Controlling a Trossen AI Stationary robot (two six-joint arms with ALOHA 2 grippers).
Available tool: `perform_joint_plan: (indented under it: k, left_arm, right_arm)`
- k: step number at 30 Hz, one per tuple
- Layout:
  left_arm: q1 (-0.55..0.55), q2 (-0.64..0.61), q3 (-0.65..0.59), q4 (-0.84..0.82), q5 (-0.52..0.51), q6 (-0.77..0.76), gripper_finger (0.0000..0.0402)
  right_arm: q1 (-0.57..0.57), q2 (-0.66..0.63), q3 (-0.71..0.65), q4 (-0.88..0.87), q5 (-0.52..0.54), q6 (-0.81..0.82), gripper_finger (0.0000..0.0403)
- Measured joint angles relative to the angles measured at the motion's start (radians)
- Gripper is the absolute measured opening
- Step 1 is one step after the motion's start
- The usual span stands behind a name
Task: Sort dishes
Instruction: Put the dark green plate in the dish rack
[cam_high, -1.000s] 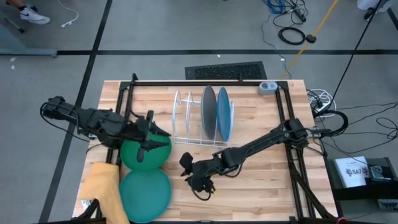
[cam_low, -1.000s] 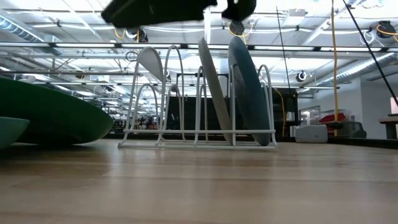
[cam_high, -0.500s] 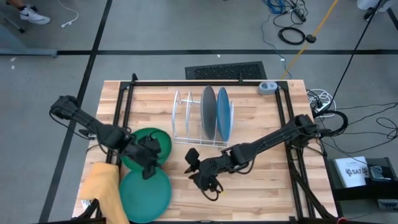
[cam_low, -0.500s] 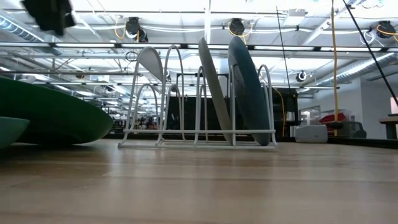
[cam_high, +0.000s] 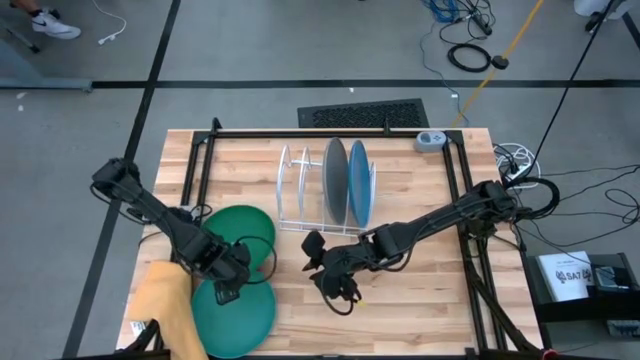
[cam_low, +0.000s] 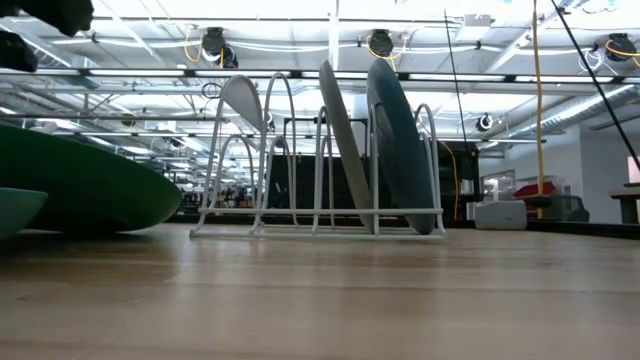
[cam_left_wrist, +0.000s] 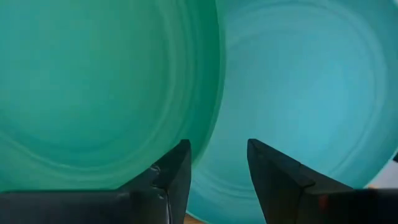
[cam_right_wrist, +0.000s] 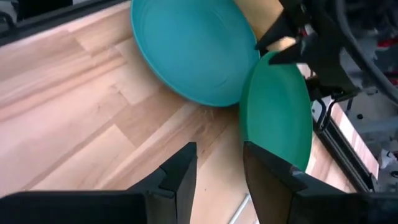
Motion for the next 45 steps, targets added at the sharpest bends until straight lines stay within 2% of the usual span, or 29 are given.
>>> perform_joint_plan:
  k: [10, 23, 26, 32, 37, 45]
  left_arm:
    - [-0.021, 0.067, 0.000, 0.001, -0.032, 0.030, 0.0157]
    - [-0.021, 0.218, 0.000, -0.001, -0.061, 0.114, 0.0153]
    - [-0.021, 0.238, 0.000, -0.002, -0.061, 0.115, 0.0124]
    - [-0.022, 0.230, 0.001, -0.008, -0.067, 0.111, 0.0017]
    - [-0.021, 0.220, 0.019, -0.037, -0.067, 0.108, 0.0012]
    - [-0.021, 0.220, 0.205, -0.297, -0.060, 0.139, 0.0005]
  right_arm:
    - [-0.013, 0.000, 0.000, -0.039, -0.024, 0.008, 0.0125]
    - [-0.013, 0.000, 0.000, -0.040, -0.052, 0.019, 0.0125]
    - [-0.013, 0.000, 0.000, -0.040, -0.052, 0.019, 0.0125]
    - [-0.013, 0.000, 0.000, -0.039, -0.051, 0.020, 0.0125]
    - [-0.013, 0.000, 0.000, -0.040, -0.047, 0.019, 0.0125]
    - [-0.013, 0.000, 0.000, -0.040, -0.047, 0.018, 0.0125]
